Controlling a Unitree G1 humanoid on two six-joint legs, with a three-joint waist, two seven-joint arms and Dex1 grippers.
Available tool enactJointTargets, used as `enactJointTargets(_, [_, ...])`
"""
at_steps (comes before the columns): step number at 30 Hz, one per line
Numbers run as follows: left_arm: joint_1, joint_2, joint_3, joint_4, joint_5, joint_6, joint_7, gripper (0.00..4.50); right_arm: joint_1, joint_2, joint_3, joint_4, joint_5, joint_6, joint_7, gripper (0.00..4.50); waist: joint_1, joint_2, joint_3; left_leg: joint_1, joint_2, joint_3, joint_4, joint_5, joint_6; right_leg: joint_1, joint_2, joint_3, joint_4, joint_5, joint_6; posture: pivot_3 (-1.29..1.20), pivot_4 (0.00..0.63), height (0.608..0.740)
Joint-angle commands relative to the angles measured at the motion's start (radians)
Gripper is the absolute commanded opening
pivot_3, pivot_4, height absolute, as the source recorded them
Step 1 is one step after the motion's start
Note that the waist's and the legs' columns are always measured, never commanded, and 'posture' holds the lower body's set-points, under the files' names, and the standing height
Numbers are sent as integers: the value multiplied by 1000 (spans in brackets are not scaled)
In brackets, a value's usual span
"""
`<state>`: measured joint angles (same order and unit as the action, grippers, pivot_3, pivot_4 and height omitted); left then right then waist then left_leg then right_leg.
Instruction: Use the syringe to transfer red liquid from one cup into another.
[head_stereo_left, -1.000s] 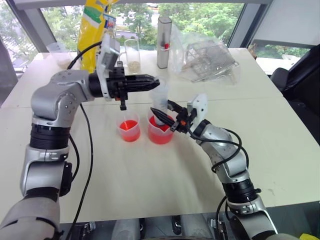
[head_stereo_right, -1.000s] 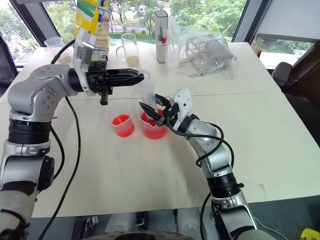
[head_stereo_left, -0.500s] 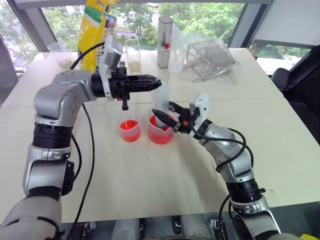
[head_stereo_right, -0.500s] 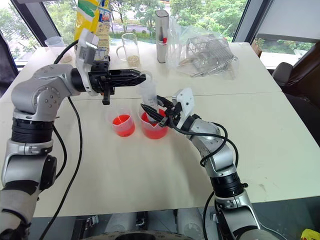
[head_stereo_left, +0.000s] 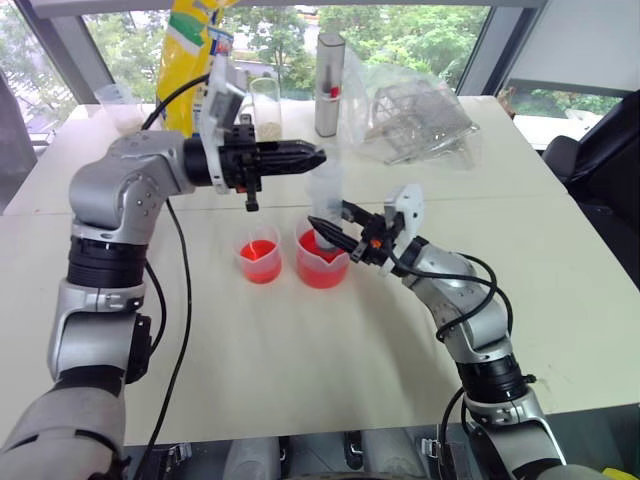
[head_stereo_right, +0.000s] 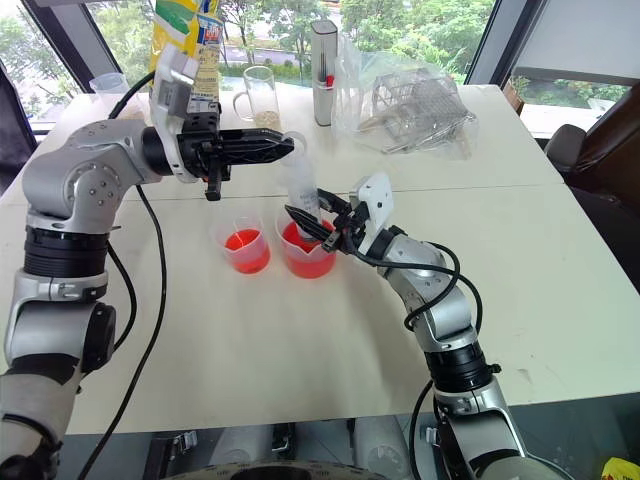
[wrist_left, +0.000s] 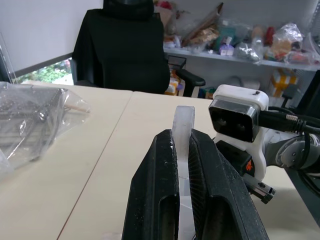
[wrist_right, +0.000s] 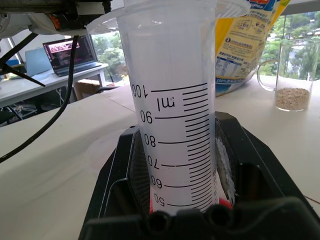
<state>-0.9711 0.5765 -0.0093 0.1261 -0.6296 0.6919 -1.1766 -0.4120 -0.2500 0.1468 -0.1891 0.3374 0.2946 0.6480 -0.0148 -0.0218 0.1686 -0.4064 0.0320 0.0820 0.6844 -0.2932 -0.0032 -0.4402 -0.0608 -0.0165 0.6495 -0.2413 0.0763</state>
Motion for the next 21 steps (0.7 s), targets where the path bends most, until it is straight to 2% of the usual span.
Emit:
enactJointTargets(1, [-87,11,87,-15,-22,-37,32,82,36,-14,60,31,-22,14,44,1426,0,0,0,0,0,0,0,0,0,0,0,0,0,0,0,0,150,740])
enactJointTargets(21, [-67,13,82,-37,-24,-34,30,82,-7,-5,43,5,-19,4,25,1426,-1,0,0,0,0,0,0,0,0,0,0,0,0,0,0,0,150,740])
